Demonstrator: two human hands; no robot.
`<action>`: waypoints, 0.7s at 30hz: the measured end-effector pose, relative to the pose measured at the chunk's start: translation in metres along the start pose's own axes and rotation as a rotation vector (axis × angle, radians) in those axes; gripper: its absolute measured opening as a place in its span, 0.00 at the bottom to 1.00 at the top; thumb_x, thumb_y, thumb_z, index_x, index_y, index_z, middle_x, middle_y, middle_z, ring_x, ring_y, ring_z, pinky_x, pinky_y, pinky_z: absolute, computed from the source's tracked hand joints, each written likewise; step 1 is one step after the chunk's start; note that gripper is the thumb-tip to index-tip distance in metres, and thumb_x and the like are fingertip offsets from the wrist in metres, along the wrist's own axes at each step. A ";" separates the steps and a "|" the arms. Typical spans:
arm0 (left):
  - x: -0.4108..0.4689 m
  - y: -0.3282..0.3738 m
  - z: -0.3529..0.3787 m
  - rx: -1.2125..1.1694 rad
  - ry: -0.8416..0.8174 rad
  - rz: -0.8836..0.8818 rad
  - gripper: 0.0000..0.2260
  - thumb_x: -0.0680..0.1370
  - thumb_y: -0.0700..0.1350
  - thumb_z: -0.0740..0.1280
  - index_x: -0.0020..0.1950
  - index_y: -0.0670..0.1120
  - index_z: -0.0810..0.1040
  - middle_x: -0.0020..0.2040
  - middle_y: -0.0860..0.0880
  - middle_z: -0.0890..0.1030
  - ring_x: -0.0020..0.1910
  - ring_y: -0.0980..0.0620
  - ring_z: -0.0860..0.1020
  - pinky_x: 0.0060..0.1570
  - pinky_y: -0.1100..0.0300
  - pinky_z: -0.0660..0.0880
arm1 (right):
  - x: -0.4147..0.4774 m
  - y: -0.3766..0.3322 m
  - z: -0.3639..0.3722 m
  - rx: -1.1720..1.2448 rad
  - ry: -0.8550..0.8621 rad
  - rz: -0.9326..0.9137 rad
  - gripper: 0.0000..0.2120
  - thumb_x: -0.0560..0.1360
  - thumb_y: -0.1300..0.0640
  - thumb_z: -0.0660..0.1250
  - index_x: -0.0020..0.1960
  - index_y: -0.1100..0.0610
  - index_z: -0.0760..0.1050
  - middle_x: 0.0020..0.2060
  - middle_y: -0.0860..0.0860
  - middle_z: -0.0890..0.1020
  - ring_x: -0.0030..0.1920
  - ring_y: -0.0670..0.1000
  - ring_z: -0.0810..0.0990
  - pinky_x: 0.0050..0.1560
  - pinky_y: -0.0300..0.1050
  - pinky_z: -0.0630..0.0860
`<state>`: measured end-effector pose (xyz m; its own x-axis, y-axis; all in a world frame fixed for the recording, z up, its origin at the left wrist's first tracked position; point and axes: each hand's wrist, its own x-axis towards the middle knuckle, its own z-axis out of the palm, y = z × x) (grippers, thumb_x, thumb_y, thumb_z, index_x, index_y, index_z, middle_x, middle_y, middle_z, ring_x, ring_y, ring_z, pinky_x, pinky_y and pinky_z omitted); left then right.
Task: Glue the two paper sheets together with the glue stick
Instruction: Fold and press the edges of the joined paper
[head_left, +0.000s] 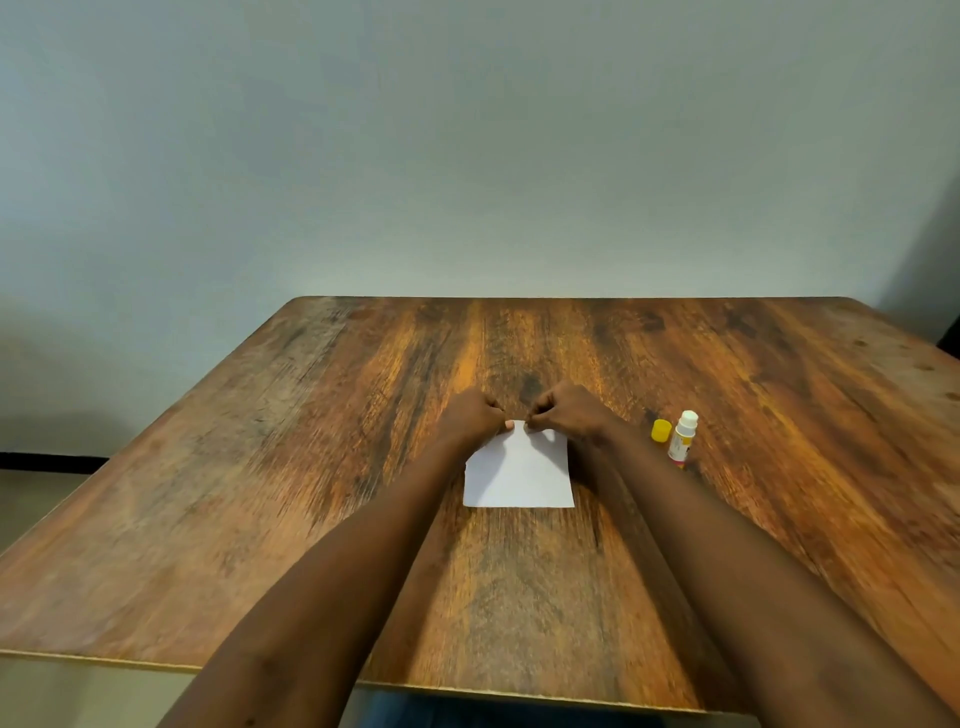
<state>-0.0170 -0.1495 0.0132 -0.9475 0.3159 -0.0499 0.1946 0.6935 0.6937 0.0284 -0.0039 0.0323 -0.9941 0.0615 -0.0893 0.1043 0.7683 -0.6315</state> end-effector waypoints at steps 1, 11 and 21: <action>-0.001 0.000 0.001 -0.008 0.006 -0.010 0.07 0.74 0.42 0.68 0.46 0.39 0.82 0.45 0.41 0.82 0.42 0.48 0.77 0.41 0.56 0.72 | 0.000 0.000 0.000 0.007 -0.001 0.004 0.09 0.72 0.59 0.69 0.47 0.65 0.83 0.48 0.62 0.83 0.42 0.51 0.76 0.36 0.41 0.68; -0.003 -0.003 -0.012 -0.104 0.035 -0.018 0.10 0.75 0.38 0.65 0.53 0.36 0.81 0.52 0.40 0.82 0.47 0.47 0.79 0.43 0.58 0.76 | -0.007 0.009 -0.004 0.221 0.076 0.075 0.10 0.72 0.62 0.69 0.51 0.67 0.81 0.51 0.61 0.82 0.46 0.55 0.79 0.38 0.42 0.72; -0.009 0.017 -0.001 0.066 -0.013 0.153 0.14 0.77 0.41 0.66 0.62 0.42 0.78 0.60 0.43 0.80 0.57 0.47 0.78 0.56 0.58 0.74 | -0.008 -0.004 -0.008 0.177 0.118 0.046 0.10 0.70 0.65 0.69 0.48 0.70 0.81 0.49 0.64 0.82 0.48 0.59 0.79 0.43 0.46 0.74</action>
<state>-0.0058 -0.1412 0.0259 -0.9022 0.4290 0.0436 0.3533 0.6775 0.6451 0.0360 -0.0025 0.0413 -0.9837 0.1762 -0.0367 0.1428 0.6400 -0.7550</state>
